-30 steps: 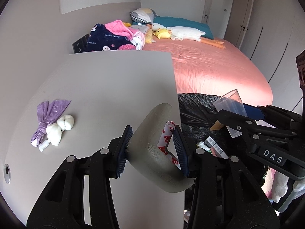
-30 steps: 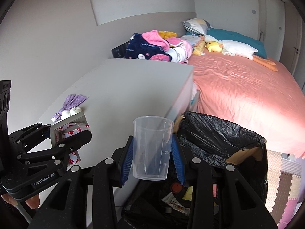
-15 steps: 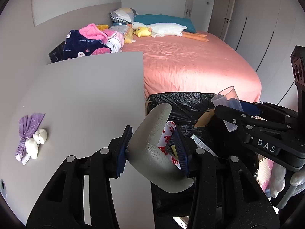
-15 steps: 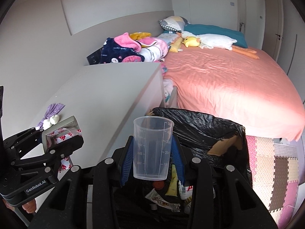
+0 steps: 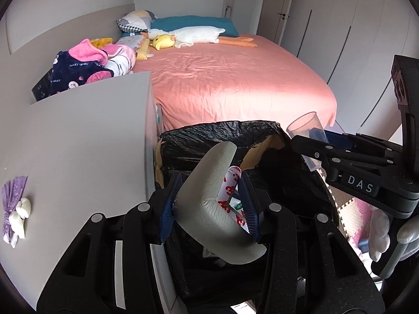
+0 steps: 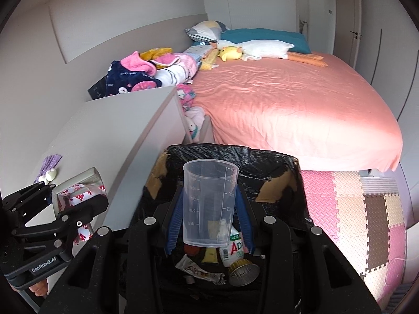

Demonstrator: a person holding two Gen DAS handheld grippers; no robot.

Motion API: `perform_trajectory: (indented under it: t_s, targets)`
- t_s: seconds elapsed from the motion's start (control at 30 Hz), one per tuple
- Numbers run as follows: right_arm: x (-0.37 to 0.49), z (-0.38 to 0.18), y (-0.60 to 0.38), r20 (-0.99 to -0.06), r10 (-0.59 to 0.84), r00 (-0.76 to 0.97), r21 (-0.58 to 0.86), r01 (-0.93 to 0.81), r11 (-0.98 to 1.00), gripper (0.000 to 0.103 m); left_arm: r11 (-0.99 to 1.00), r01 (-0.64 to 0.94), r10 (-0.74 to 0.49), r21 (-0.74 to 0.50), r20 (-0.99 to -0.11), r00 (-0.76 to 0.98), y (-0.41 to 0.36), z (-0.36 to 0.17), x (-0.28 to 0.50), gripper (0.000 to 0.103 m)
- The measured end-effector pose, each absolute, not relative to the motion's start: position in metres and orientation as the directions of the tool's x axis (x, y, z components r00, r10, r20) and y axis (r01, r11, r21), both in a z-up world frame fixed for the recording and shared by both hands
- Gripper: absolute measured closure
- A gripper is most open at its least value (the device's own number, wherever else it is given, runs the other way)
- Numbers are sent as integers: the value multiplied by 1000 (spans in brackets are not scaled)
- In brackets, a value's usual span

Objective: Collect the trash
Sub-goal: 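Carry the foam piece and plastic cup over the black trash bag and open both tools, then move both open tools back over the table toward the purple bag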

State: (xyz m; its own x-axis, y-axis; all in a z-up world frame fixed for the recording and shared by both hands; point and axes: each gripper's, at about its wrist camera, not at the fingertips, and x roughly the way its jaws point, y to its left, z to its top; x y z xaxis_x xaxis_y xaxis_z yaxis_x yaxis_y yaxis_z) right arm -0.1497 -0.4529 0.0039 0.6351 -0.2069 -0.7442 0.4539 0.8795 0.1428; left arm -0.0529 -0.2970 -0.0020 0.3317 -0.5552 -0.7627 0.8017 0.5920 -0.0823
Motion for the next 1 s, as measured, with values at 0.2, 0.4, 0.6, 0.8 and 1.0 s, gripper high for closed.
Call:
perform_trajectory:
  t_s: [0.2, 0.4, 0.6, 0.8, 1.0]
  targets:
    - [-161, 5, -470, -741, -234, 629, 153, 498, 853, 63, 541, 836, -570, -91, -771, 284, -310, -8, -63, 58]
    - [-175, 17, -486, -710, -292, 641, 196, 578, 792, 22, 500, 849, -638, -168, -735, 230, -305, 0, -67, 5]
    - [-179, 17, -493, -708, -310, 634, 203, 604, 771, 22, 514, 843, -613, -161, -756, 229, -308, -5, -70, 5]
    - [-173, 16, -487, -711, -301, 636, 193, 588, 785, 22, 516, 844, -604, -148, -762, 235, -306, -8, -69, 5]
    - [-161, 17, -473, -707, -272, 653, 195, 550, 812, 22, 549, 823, -590, -149, -766, 255, -295, -12, -59, 5]
